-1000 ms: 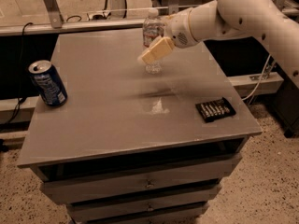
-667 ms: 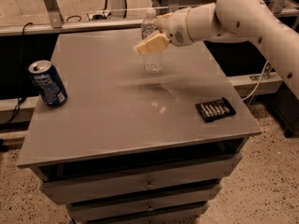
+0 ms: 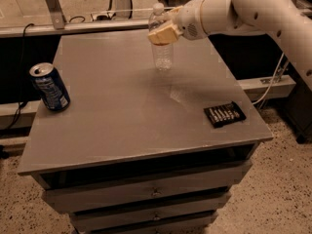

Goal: Knock water bottle over

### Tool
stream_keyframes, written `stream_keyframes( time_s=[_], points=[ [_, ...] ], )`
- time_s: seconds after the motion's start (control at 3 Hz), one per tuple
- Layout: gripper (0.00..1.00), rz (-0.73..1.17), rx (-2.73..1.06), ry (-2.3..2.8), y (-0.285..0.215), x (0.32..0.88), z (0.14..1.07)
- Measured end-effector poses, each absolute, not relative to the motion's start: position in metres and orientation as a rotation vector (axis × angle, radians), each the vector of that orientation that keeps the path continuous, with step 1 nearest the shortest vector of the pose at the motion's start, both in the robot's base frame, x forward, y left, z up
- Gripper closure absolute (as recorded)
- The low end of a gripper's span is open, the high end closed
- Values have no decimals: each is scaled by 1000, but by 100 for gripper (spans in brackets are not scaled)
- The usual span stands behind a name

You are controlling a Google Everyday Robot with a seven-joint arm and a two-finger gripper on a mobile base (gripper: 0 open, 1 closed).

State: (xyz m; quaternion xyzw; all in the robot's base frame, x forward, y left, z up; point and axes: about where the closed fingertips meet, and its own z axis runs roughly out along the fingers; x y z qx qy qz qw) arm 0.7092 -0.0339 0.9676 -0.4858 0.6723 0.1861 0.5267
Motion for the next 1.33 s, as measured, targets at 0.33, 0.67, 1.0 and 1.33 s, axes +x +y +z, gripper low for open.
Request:
stream_keyframes(
  time_s=[0.33,0.67,1.0,1.33],
  points=[
    [94,326,-1329,1638,-32,694,977],
    [100,152,-1581,1663,-28,675,965],
    [100,40,-1801,1662,-22,656,941],
    [100,34,-1953,1647,-10,637,916]
  ],
)
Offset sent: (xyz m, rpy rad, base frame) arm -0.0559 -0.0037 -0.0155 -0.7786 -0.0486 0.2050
